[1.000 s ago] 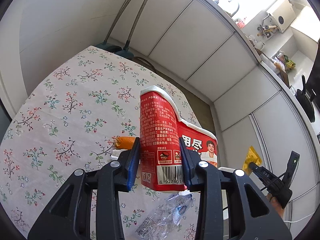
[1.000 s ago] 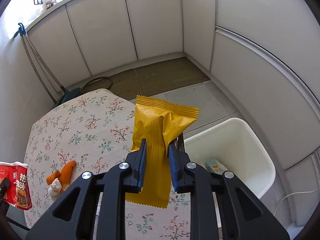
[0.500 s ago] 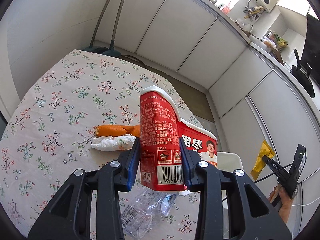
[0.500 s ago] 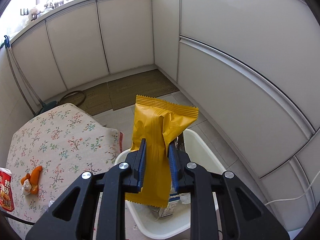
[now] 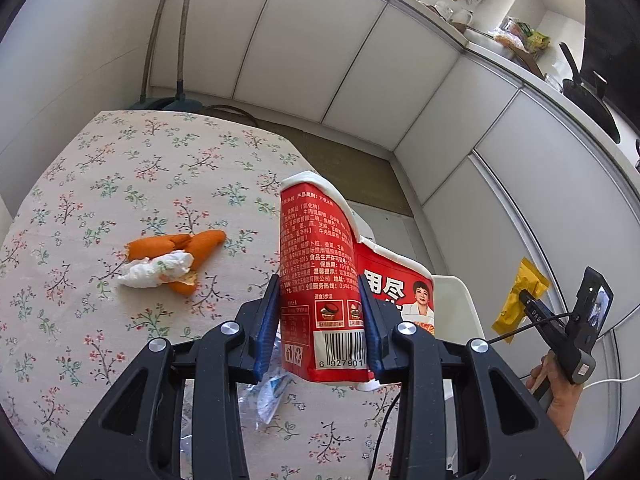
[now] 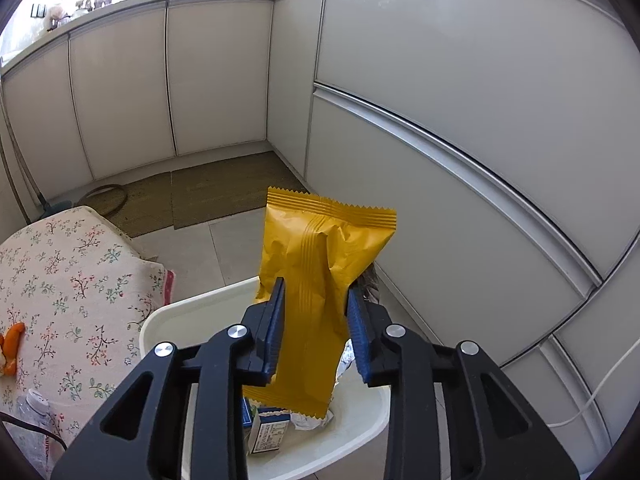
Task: Collect trash
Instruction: 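Carry the yellow packet over the white bin and open the right tool, then lower the red noodle cup into the white bin and open the left tool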
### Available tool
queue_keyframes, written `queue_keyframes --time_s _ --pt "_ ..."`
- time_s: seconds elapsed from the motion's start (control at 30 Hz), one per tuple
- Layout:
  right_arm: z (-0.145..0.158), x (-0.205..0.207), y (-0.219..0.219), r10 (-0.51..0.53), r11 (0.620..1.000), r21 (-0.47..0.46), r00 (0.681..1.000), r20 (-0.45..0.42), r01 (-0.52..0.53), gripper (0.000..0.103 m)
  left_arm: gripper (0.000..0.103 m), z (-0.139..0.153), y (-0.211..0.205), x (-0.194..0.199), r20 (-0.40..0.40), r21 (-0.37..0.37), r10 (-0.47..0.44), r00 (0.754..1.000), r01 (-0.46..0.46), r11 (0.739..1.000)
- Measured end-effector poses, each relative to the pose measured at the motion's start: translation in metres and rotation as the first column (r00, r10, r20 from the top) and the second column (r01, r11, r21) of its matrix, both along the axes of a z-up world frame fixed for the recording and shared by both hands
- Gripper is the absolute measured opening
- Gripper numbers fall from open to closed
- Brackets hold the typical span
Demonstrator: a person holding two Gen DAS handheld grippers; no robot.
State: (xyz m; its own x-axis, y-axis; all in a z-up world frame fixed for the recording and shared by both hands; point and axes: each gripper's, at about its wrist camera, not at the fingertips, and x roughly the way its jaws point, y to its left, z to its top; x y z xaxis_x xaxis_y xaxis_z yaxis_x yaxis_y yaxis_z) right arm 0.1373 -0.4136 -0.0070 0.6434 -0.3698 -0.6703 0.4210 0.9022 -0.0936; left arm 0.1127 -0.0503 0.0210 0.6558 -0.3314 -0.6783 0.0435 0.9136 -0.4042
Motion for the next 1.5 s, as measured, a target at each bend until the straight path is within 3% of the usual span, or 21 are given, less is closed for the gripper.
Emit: queue_keyframes --time_s 0.1,0.23,0.43,0.87,1.1,1.5 --pt "-0.007 -0.003 -0.010 -0.015 1.000 0.019 1.000 -0.001 0.015 0.045 0.035 0.002 -0.020 0.003 0.007 0.016 -0.029 1.000 0.029 0.999" --pt "-0.017 -0.013 -0.029 -0.042 0.998 0.053 0.999 -0.003 0.042 0.064 0.035 0.002 -0.049 0.009 0.014 0.040 -0.069 0.998 0.068 0.997" --pt "-0.025 -0.037 -0.060 -0.104 0.990 0.099 0.994 0.017 0.102 0.075 0.035 -0.007 -0.094 0.020 0.002 0.048 -0.132 0.991 0.132 0.990" --pt "-0.052 -0.102 -0.118 -0.220 0.958 0.193 0.975 0.025 0.211 0.077 0.035 -0.024 -0.198 0.045 -0.050 0.011 -0.263 0.963 0.264 0.964" --pt "-0.053 -0.124 -0.123 -0.222 0.959 0.187 0.975 0.029 0.213 0.077 0.035 -0.023 -0.209 0.046 -0.087 0.023 -0.307 0.948 0.310 0.950" --pt "-0.055 -0.116 -0.125 -0.208 0.961 0.188 0.978 0.007 0.203 0.077 0.040 -0.053 -0.222 0.061 -0.148 0.068 -0.333 0.931 0.346 0.936"
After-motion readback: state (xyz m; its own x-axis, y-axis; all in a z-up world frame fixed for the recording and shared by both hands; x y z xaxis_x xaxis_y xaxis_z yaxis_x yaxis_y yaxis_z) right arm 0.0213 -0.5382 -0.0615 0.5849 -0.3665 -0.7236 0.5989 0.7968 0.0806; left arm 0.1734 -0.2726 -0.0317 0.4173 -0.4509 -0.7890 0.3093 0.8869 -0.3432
